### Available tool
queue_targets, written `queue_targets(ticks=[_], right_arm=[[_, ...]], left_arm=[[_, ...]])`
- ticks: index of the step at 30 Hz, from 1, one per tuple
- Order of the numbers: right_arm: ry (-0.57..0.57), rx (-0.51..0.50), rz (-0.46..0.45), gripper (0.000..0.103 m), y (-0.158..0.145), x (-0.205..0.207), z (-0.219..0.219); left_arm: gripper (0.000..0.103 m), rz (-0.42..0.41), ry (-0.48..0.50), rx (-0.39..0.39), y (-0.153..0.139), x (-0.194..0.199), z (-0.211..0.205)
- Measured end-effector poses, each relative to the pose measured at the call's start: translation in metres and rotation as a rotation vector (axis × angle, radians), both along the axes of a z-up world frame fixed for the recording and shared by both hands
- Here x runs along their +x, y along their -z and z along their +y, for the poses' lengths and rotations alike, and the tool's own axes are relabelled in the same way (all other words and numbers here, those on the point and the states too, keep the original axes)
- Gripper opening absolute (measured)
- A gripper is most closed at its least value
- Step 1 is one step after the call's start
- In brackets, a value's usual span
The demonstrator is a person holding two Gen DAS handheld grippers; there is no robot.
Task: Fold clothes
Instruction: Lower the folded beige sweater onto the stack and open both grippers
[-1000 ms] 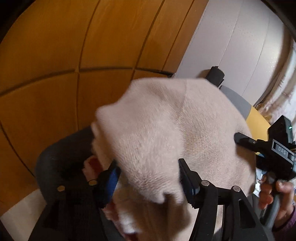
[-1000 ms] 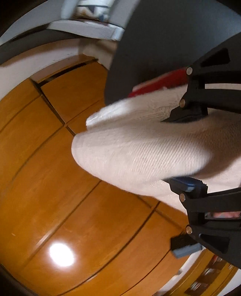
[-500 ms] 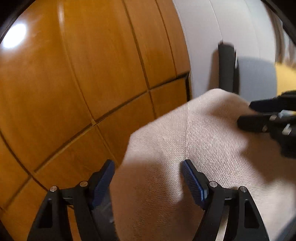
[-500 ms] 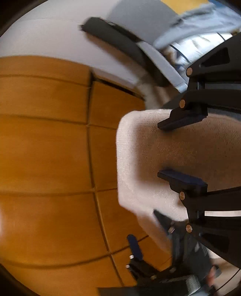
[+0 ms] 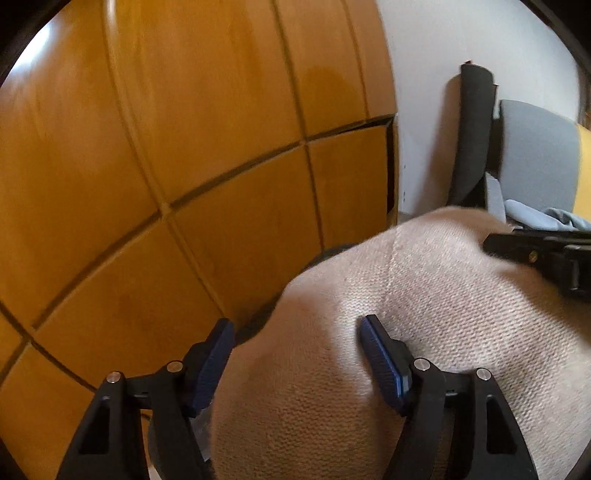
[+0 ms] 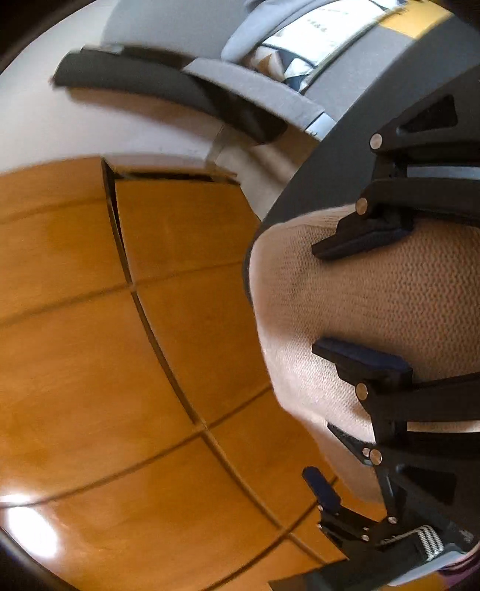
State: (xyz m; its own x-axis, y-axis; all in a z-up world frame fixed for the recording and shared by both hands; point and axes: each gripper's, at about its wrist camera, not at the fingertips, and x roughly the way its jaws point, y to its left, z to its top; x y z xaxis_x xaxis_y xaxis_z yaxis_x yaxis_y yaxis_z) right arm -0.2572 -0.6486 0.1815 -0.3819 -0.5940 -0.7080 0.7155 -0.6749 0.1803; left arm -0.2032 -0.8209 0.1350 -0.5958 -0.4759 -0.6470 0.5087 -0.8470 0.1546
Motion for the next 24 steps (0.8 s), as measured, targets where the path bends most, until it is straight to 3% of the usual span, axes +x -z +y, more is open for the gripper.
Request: queue_targets(ticks=[4,8,13,19,24], right_arm=[[-0.042,0.114,0.133,0.048,-0.008,0.032,-0.025],[-0.027,0.068,0.170,0.049,-0.024,0.051,-0.012],[-0.041,0.082,0.259,0.049,-0.038,0.073,0.012],[0.003,0.093,0.219,0.050,-0.054,0.082,0.025],[0.024,0.045,0.233,0.050,-0.074,0.099,0.051]], left_arm=[[0.073,0.032,-0.025,0.061,-0.005,0.018,-0.004],[0.080,0.101,-0.038,0.100,-0.015,0.052,0.005],[0.084,0.150,-0.036,0.136,-0.026,0.082,0.021],[0.090,0.174,-0.058,0.168,-0.039,0.118,0.039],[0.090,0.218,-0.064,0.134,-0.052,0.147,0.052]])
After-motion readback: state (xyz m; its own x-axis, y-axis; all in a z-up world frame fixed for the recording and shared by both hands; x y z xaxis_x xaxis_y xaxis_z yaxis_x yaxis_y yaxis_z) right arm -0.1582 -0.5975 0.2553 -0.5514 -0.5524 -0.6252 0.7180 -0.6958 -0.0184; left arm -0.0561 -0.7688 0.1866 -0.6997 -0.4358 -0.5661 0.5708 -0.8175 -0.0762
